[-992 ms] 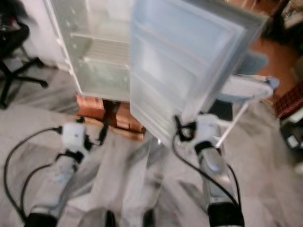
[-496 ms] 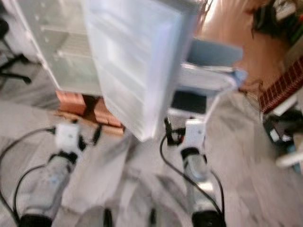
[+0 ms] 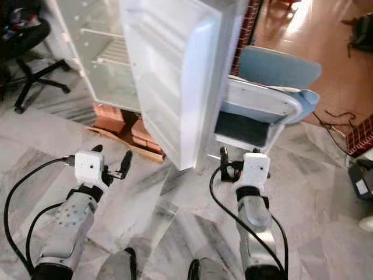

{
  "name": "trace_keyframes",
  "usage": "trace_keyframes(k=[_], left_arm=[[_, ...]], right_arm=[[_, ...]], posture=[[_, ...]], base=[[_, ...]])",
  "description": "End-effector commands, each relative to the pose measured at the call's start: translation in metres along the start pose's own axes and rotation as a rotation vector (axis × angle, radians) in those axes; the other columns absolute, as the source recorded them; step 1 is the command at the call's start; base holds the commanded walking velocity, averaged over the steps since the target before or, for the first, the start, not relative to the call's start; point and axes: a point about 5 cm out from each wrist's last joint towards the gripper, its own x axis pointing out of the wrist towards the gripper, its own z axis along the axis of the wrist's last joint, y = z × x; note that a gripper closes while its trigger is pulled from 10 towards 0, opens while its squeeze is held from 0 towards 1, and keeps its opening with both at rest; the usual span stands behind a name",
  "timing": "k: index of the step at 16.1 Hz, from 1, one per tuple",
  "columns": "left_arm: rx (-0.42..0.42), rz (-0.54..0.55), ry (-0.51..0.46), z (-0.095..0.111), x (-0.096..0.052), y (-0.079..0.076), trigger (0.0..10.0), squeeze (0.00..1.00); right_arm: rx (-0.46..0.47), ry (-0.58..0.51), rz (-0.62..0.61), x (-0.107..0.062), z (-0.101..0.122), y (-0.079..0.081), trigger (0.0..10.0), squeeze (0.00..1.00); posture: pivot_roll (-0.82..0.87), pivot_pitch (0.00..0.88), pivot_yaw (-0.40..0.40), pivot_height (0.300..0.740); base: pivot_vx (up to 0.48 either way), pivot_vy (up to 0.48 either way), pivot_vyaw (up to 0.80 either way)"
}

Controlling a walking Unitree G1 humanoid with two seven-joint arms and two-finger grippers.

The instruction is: Restocking fridge

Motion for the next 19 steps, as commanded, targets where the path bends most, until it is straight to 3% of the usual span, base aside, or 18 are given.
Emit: trace_keyframes(k=[1,11,16,19], left_arm=[[-0.006,-0.003,0.01,-0.002,0.0,-0.002,10.0,0.0],[-0.008,-0.02,0.005,-0.002,0.002,-0.005,10.0,0.0],[-0.01,-0.002,0.017,-0.004,0.002,-0.005,10.0,0.0],[-0.012,0.042,0.054,-0.012,-0.011,0.008,10.0,0.0]], right_arm=[[-0.007,0.011,-0.02,0.0,-0.003,-0.004,10.0,0.0],[0.017,0.016,-0.023,0.006,-0.003,-0.002,10.0,0.0],[0.024,0.023,-0.012,0.006,-0.005,-0.001,10.0,0.0],[0.012,-0.014,0.002,0.013,0.005,0.001,10.0,0.0]], posture=[[0.05,0.131,-0.034,0.74],[0.04,0.127,-0.036,0.74],[0.04,0.133,-0.041,0.74],[0.04,0.137,-0.043,0.74]], base=[[0.255,0.0,0.0],[0.261,0.0,0.0],[0.0,0.0,0.0],[0.0,0.0,0.42]])
